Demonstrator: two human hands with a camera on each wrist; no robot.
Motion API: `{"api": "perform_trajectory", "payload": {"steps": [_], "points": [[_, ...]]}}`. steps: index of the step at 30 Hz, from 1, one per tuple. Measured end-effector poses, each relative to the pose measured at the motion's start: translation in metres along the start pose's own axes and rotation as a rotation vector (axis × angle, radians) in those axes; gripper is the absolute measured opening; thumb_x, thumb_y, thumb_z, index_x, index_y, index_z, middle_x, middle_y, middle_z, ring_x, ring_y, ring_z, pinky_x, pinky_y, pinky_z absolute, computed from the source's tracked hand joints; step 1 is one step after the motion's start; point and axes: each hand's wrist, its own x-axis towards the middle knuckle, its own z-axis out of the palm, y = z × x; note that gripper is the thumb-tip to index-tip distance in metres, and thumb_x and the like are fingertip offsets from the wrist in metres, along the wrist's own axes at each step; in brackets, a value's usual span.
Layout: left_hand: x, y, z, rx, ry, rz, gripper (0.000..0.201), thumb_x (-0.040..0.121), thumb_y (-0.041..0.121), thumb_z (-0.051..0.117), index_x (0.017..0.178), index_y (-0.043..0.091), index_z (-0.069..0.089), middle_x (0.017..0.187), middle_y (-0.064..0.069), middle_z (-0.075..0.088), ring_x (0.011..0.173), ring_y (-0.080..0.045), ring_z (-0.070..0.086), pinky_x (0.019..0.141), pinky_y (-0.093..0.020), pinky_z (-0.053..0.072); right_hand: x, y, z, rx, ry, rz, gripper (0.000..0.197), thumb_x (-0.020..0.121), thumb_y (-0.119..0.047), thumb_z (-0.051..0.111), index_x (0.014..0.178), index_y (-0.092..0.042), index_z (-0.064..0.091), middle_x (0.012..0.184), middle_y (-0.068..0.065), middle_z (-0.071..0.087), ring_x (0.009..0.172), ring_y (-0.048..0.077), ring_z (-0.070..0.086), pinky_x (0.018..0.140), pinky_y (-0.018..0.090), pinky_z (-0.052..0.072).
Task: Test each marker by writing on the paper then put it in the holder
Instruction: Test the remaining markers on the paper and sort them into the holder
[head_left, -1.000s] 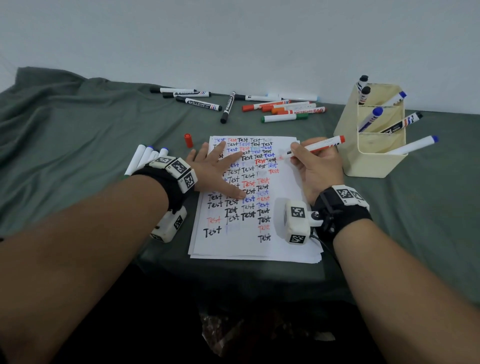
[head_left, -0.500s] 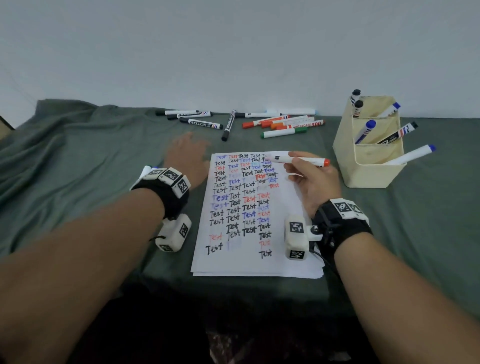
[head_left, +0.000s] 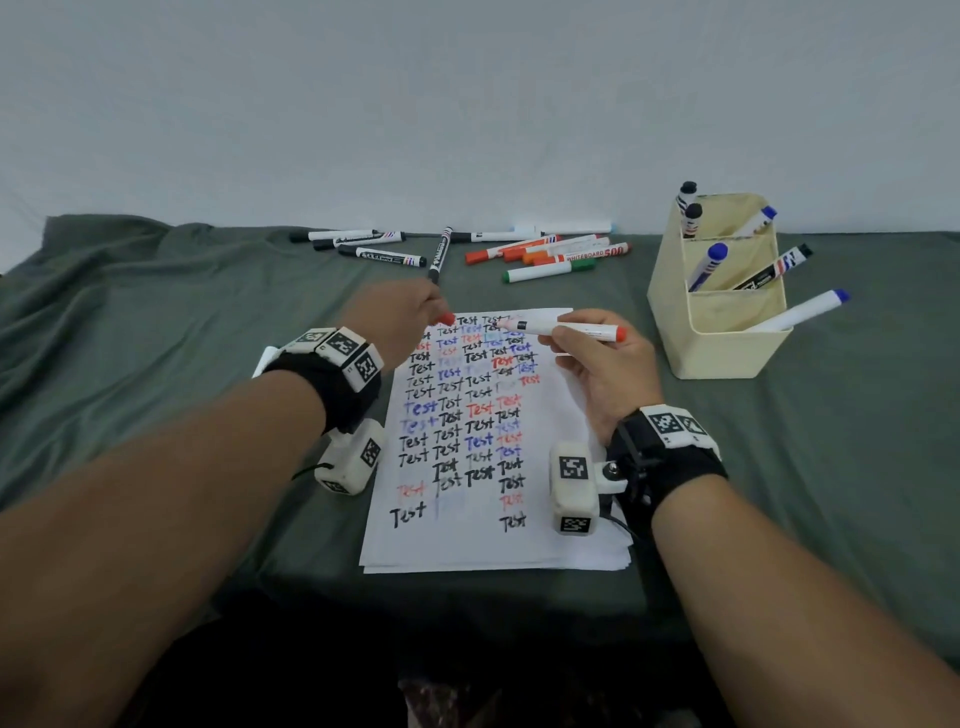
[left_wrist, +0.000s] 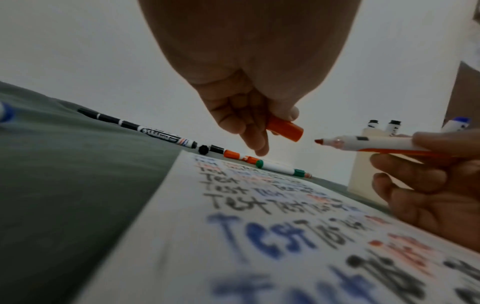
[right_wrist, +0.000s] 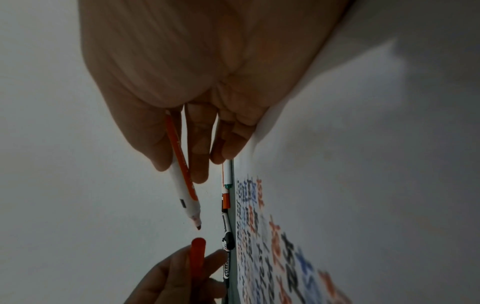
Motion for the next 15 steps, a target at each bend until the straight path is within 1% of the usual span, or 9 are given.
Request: {"api": "perform_trajectory", "payload": {"steps": [1,3,6,8,9,11,12,13,15], "points": [[0.000,0.005,0.002,-0.050,-0.009,0.009,0.022,0.101,0.033,0.051,0.090,0.028,0.069,0.084,0.014,0.070,0.071,-0.004,0.064,0.062,-0.027,0.047,0.000,0.000,0.000,0.003,-0.003,-0.002,0.021,0.065,-0.029,0.083,0.086,-0.030,0.079,0.093,0.012,0.079,0.095,0.028,0.076,0.081,0.036,0.055],[-0.002,0.014,0.005,-0.109,-0.022,0.017,0.021,0.102,0.034,0.050,0.089,0.029,0.066,0.085,0.015,0.071,0.070,0.000,0.064,0.055,-0.020,0.042,-0.002,-0.001,0.001,0.010,-0.010,-0.005,0.021,0.066,-0.029,0.083,0.087,-0.030,0.079,0.094,0.012,0.079,0.095,0.027,0.076,0.080,0.035,0.055],[-0.004,0.025,0.009,-0.200,-0.042,0.011,0.019,0.103,0.032,0.050,0.092,0.026,0.065,0.085,0.013,0.072,0.070,-0.003,0.066,0.049,-0.015,0.039,-0.003,-0.002,0.001,0.018,-0.012,-0.002,0.018,0.070,-0.025,0.083,0.087,-0.028,0.079,0.095,0.012,0.079,0.096,0.028,0.076,0.081,0.035,0.055],[-0.006,0.033,0.011,-0.251,-0.054,0.017,0.019,0.103,0.030,0.050,0.093,0.024,0.065,0.086,0.011,0.073,0.068,-0.004,0.067,0.049,-0.011,0.040,-0.004,-0.002,0.002,0.025,-0.015,0.007,0.016,0.073,-0.019,0.082,0.088,-0.024,0.078,0.096,0.014,0.079,0.097,0.030,0.075,0.080,0.034,0.054],[-0.007,0.036,0.012,-0.261,-0.070,0.023,0.019,0.103,0.030,0.050,0.092,0.024,0.066,0.086,0.011,0.073,0.069,-0.004,0.067,0.053,-0.012,0.043,-0.005,-0.001,0.002,0.023,-0.019,0.009,0.015,0.075,-0.017,0.082,0.088,-0.023,0.078,0.097,0.014,0.078,0.098,0.031,0.075,0.079,0.034,0.054],[-0.009,0.044,0.014,-0.276,-0.109,0.030,0.020,0.103,0.028,0.050,0.091,0.025,0.065,0.086,0.009,0.074,0.072,-0.009,0.069,0.061,-0.021,0.050,-0.006,-0.001,0.003,0.020,-0.026,0.006,0.014,0.079,-0.012,0.082,0.088,-0.022,0.077,0.097,0.015,0.078,0.100,0.034,0.074,0.078,0.034,0.053],[-0.010,0.047,0.016,-0.288,-0.115,0.029,0.020,0.104,0.026,0.050,0.090,0.025,0.065,0.085,0.008,0.074,0.072,-0.011,0.069,0.063,-0.024,0.052,-0.006,-0.002,0.003,0.026,-0.023,0.001,0.015,0.080,-0.011,0.081,0.088,-0.022,0.076,0.097,0.015,0.078,0.099,0.034,0.075,0.078,0.034,0.053],[-0.010,0.050,0.017,-0.295,-0.106,0.026,0.021,0.104,0.025,0.049,0.089,0.025,0.064,0.083,0.007,0.074,0.069,-0.012,0.067,0.062,-0.023,0.052,-0.006,-0.002,0.003,0.033,-0.016,-0.003,0.015,0.082,-0.009,0.081,0.089,-0.021,0.075,0.097,0.015,0.078,0.099,0.034,0.075,0.078,0.034,0.053],[-0.008,0.053,0.017,-0.283,-0.073,0.017,0.022,0.104,0.024,0.049,0.089,0.024,0.065,0.081,0.006,0.073,0.062,-0.006,0.060,0.056,-0.018,0.046,-0.007,-0.003,0.003,0.038,0.000,-0.008,0.016,0.083,-0.008,0.081,0.088,-0.022,0.075,0.099,0.017,0.078,0.101,0.036,0.074,0.078,0.035,0.053]]}}
